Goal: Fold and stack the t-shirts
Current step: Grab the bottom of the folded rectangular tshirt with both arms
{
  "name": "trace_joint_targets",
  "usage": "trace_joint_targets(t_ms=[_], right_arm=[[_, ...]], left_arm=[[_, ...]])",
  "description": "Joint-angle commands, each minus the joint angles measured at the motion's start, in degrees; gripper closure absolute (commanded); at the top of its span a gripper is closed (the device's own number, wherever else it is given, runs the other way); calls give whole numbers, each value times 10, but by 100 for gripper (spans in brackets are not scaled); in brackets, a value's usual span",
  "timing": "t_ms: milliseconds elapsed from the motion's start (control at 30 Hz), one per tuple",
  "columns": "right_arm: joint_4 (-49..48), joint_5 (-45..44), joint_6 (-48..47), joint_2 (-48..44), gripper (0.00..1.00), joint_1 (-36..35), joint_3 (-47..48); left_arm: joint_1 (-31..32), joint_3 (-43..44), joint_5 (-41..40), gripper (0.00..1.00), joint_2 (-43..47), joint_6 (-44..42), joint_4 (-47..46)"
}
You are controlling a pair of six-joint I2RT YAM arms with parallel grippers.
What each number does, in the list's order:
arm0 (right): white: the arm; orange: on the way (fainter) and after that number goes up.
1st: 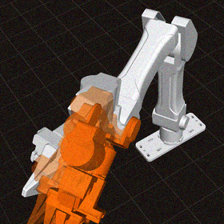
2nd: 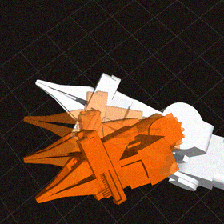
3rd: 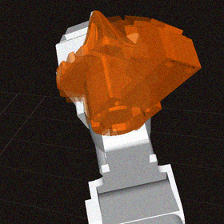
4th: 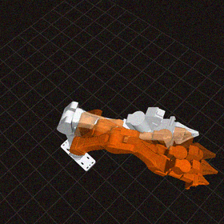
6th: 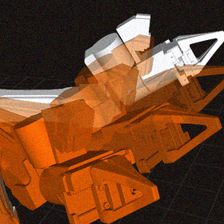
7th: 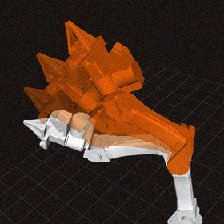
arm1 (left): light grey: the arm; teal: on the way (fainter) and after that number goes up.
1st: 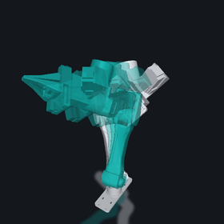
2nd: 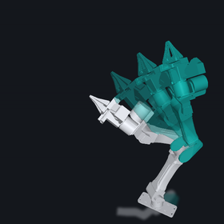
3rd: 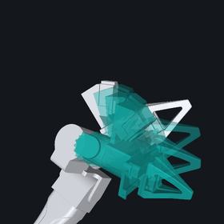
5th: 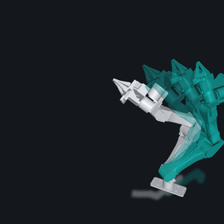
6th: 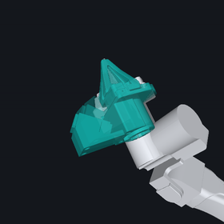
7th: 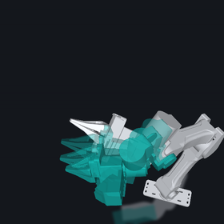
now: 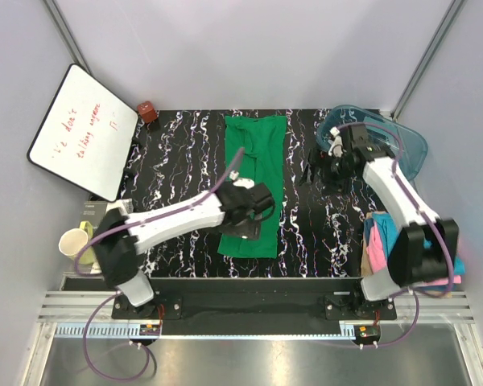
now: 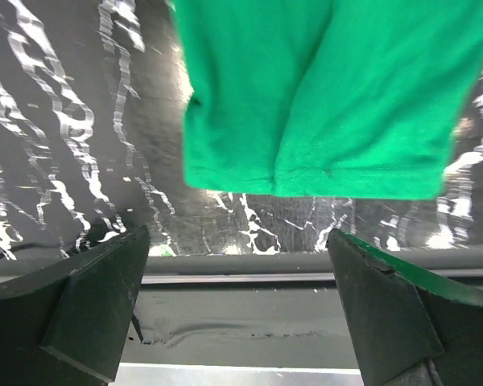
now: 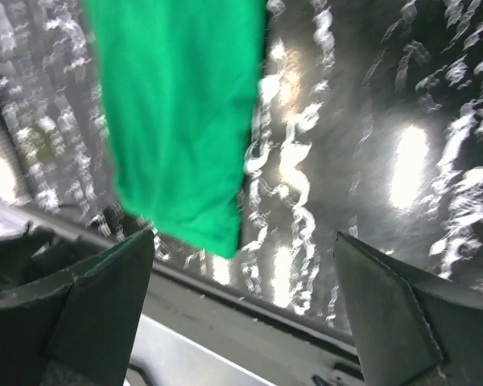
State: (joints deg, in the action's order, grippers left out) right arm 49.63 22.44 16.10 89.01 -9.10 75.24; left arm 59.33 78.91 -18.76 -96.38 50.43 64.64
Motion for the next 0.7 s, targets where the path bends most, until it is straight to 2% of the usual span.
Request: trace_joint_targets(t_ms=[0, 67, 133, 200, 267, 433, 467, 667], right_arm=[[-72, 87, 44, -84, 0, -5, -128], [-109, 109, 74, -109, 0, -19, -179], [-134, 109, 108, -147, 0, -41, -242], [-165, 96, 135, -176, 0, -78, -289], [-194, 91, 177, -184, 1, -110, -315], [-265, 76, 266, -169, 14, -163, -380], [-278, 74, 275, -163, 20, -167, -388], [-291, 74, 286, -87, 36, -174, -375]], left_arm=[[-41, -38, -44, 1, 120, 18, -11], [-68, -103, 9, 1, 171, 3, -40], [-127, -160, 72, 2, 205, -15, -110], [-186, -246, 163, 2, 247, -18, -185], [-213, -310, 241, 3, 268, -22, -227], [-226, -347, 300, 6, 235, -33, -287], [-226, -351, 304, 7, 230, -34, -299], [-226, -327, 317, 11, 172, -46, -331]])
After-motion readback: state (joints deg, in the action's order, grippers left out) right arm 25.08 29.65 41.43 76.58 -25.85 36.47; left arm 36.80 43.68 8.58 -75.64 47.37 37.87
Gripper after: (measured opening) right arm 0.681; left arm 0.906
